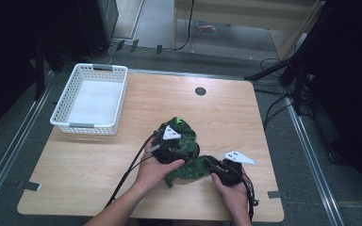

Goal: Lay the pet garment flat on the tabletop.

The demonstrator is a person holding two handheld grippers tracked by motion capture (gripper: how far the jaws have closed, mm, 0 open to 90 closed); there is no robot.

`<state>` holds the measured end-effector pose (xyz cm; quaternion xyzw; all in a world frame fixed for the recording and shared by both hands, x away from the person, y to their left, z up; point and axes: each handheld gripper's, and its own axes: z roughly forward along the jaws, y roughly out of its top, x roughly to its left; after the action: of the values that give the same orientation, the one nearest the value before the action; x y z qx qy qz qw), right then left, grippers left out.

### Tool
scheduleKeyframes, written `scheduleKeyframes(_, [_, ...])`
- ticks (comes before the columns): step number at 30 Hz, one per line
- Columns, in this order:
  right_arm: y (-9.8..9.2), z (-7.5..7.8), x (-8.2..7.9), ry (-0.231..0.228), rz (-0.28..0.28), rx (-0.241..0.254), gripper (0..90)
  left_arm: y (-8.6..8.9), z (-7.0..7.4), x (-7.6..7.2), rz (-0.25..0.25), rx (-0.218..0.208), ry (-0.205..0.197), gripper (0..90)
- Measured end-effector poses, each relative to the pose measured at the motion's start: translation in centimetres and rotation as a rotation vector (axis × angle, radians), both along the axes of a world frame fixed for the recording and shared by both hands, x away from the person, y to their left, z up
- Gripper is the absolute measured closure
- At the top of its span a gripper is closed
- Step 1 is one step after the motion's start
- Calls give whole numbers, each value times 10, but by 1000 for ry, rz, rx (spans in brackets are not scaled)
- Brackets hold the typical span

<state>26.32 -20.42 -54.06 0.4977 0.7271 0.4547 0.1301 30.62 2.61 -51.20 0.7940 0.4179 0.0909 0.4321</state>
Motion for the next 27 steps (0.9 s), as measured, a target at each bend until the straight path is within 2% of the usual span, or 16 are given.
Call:
scheduleKeyframes(1, [0,-1,1,5,-2,-1,752,-2,-2,0,5,22,-12,449])
scheduleKeyframes(2, [0,-1,1,5,-2,-1,752,-2,-3,-1,-1,34,-18,449])
scheduleKeyframes(4, [0,-4,3,12,-3,-5,746,3,1,-3,-39,16,-31,693])
scheduleKeyframes(7, [0,-7,3,17,2,-18,748,17,11,-10,-52,-40,-73,790])
scheduleKeyframes(9, [0,-7,3,16,1,-20,750,37,18,-19,-64,-89,-97,784])
scheduleKeyframes(10, [1,-7,4,15,3,-24,752,37,18,-19,-64,-89,-97,779])
scheduleKeyframes(13, [1,-7,3,11,-1,-34,753,65,17,-34,-73,-126,-98,767])
scheduleKeyframes(14, [2,-7,3,11,-1,-37,753,78,14,-42,-79,-138,-91,767])
scheduleKeyframes(15, [2,-8,3,11,-2,-38,754,96,6,-52,-92,-153,-54,760])
scheduleKeyframes(17, [2,-8,3,11,-6,-38,753,104,1,-58,-100,-158,-34,757])
scheduleKeyframes(18, [3,-8,3,11,-9,-37,751,118,-9,-69,-119,-131,-9,750])
scheduleKeyframes(20, [3,-7,2,11,-13,-38,747,125,-14,-74,-112,-118,-8,733])
scheduleKeyframes(21, [4,-6,1,5,-14,-40,732,129,-16,-75,-103,-128,3,661])
scheduleKeyframes(23, [4,-1,-1,-13,-19,-30,712,137,-16,-73,-50,-199,26,571])
scheduleKeyframes(25, [5,4,-5,-32,-21,-4,696,139,-7,-67,0,-262,24,471])
scheduleKeyframes(27, [7,7,-10,-39,-10,16,688,122,10,-59,11,-290,-1,408])
